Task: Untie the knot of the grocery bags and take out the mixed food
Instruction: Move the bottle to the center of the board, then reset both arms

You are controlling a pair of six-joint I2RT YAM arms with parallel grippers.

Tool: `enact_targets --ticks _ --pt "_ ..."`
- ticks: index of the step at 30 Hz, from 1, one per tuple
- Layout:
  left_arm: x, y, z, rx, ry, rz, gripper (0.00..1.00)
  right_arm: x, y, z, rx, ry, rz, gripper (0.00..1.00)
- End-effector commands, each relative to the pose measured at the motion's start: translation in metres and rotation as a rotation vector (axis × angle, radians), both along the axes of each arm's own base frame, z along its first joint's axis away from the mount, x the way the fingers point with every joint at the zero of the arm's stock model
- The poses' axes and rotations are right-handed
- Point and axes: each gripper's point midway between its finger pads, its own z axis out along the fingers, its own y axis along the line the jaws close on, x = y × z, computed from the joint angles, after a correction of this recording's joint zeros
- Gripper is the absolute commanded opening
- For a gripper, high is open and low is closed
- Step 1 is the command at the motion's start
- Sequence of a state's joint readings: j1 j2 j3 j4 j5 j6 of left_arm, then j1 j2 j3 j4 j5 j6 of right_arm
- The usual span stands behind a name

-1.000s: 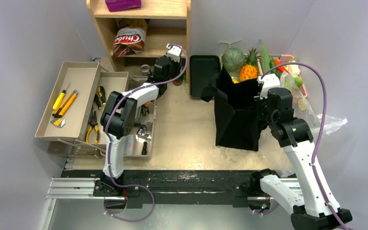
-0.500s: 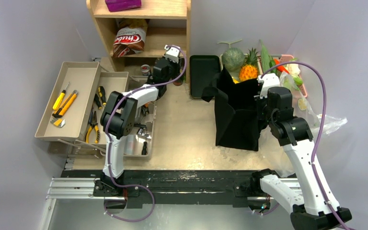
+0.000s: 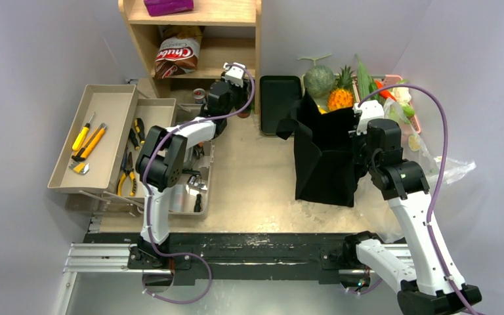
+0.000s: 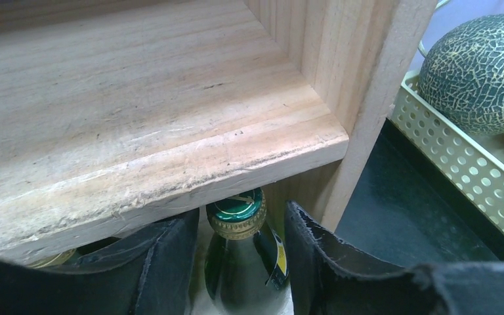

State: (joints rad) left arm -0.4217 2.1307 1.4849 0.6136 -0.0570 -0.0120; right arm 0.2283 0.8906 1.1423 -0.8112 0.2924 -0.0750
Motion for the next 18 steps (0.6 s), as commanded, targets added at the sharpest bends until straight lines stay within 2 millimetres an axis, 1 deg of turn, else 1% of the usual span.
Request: enact_targets --ticks 1,8,18 --pt "-0.008 0.004 0.066 -0.066 -0.139 0.000 0.50 0.001 0.000 0.019 0.007 -0.048 0.011 0.00" --pt "-0.015 0.004 0.065 -0.058 -0.141 -0.005 0.54 0.000 0.000 0.020 0.008 -0.053 0.010 0.00" --pt "-0.040 0.000 0.058 -0.054 -0.121 -0.040 0.57 -0.003 0.000 0.019 0.011 -0.056 0.011 0.00"
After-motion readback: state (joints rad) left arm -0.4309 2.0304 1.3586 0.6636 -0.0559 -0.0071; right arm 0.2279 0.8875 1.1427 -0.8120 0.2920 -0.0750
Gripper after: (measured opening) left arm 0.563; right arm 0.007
